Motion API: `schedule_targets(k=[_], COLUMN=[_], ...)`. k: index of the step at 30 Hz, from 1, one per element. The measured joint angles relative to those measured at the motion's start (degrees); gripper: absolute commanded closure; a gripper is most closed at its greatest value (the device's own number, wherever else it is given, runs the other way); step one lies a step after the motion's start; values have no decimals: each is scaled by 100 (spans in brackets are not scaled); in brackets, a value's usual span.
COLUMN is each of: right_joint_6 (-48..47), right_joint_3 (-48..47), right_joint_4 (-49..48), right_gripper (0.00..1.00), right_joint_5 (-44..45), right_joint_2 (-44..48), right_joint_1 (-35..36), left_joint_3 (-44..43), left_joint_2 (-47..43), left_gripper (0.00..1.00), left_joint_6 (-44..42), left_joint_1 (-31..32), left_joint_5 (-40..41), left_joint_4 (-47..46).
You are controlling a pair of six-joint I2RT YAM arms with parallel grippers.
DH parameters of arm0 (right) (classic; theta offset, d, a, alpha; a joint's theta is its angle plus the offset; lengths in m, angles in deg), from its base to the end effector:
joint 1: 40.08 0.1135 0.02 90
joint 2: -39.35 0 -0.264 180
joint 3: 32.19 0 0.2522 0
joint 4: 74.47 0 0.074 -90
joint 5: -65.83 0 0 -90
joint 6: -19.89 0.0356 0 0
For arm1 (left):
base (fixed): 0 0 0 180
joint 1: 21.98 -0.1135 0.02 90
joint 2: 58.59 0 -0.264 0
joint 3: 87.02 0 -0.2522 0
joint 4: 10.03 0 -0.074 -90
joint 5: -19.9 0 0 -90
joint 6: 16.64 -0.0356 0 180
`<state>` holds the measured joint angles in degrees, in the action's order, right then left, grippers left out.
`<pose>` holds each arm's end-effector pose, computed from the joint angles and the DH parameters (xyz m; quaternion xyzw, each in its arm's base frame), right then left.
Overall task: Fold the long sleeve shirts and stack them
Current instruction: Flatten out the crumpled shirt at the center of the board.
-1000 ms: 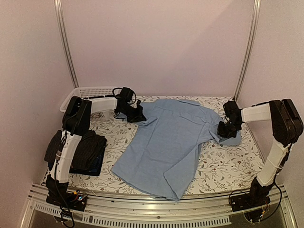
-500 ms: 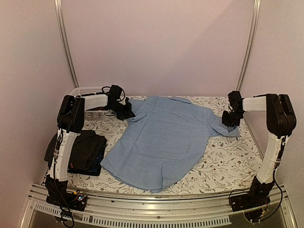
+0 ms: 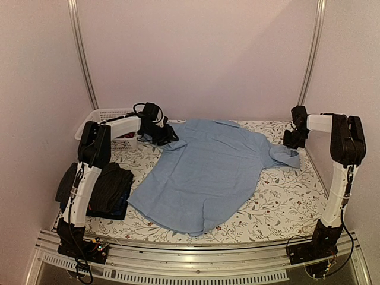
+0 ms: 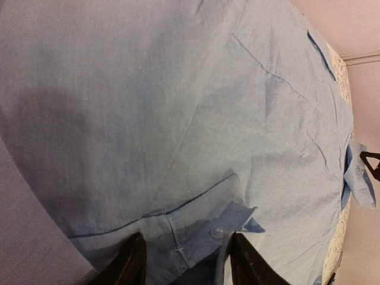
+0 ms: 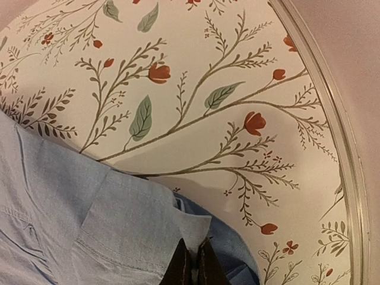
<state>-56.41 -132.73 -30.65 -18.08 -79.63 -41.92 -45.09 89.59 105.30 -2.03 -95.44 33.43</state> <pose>0.4377 -0.0178 0.1678 0.1437 0.9588 -0.0266 0.2434 0.5171 -0.2039 0.1230 -0.0286 0.9289 -0.3208 0.1831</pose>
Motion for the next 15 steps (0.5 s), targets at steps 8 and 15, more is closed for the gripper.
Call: schedule_targets(k=[8, 15], right_joint_6=[-39, 142], right_joint_3=[70, 776], right_joint_4=[133, -127], right_gripper=[95, 94], right_joint_5=[2, -216], right_joint_2=[595, 1261], right_joint_1=[337, 1010], left_joint_3=[11, 291], left_joint_2=[-306, -1294], left_gripper=[22, 12], left_joint_6=[-334, -675], left_joint_1=[74, 168], left_joint_5=[553, 1207], left_joint_4=[72, 94])
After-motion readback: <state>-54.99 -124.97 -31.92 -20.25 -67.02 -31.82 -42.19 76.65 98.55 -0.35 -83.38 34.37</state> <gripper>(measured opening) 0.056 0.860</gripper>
